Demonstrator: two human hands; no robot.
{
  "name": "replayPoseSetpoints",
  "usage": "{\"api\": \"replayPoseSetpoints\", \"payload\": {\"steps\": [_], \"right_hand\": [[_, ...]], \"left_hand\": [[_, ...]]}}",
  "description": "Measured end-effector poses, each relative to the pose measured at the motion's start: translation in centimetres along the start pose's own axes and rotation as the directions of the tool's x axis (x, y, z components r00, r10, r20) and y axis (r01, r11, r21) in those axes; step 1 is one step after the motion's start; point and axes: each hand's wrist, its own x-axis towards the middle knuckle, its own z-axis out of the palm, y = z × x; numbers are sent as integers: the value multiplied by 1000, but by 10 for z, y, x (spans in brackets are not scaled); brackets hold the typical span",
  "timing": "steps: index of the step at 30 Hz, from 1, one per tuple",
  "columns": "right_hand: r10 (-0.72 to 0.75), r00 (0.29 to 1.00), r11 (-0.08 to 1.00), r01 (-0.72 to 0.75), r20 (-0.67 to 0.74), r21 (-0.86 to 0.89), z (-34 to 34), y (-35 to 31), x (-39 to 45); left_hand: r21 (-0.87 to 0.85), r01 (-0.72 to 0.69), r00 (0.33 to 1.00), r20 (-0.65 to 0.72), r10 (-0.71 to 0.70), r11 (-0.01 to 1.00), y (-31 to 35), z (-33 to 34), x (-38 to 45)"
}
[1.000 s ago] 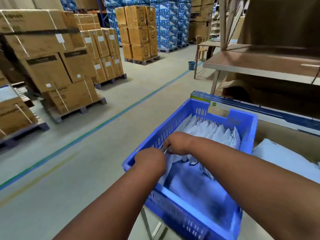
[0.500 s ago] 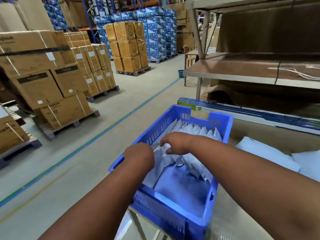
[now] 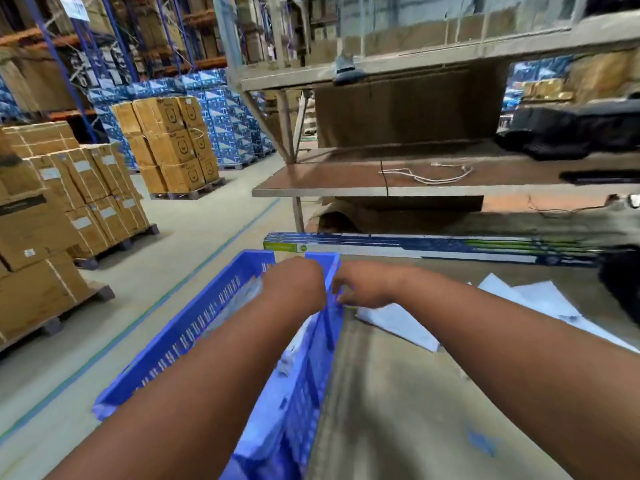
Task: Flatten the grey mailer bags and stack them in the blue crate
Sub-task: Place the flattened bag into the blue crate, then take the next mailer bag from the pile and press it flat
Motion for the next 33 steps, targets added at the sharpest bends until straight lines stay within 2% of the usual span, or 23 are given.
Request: {"api": "replayPoseSetpoints", "payload": {"steps": [8,13,15,18,21,23,25,27,29,33], "right_hand": [[269,961,963,-269,65,-2,14,115,-111],[497,861,867,-495,104,-53,61,189,-175],[553,824,833,-548,124,-80,82,213,-202],[589,794,802,-597,147,13,111,232,-235],[572,811,796,-584,119,160,149,248,-249],[577,813,782,-578,79,231,166,251,-253],[564,824,803,-561,48,202,172,247,-257],[543,840,831,-538,6,138,177,245,-258],[532,845,845,-526,-52,99,180,242,-257],[487,844,873,-468,-224,136,178,230,-254]], "left_hand": [[-28,-195,980,30,196,980,145,17,20],[-86,-317,941,99,325,944,226,48,24],[-156,-330,922,158,353,931,259,65,25],[-318,-268,914,215,344,910,300,95,20],[-527,-237,881,237,409,816,327,124,15],[-598,-248,870,208,446,762,337,140,13],[-597,-211,914,159,373,774,342,156,17],[-601,-95,952,178,249,794,341,177,27],[-622,-74,964,154,215,780,336,183,31],[-735,-94,992,-10,128,671,302,157,11]]}}
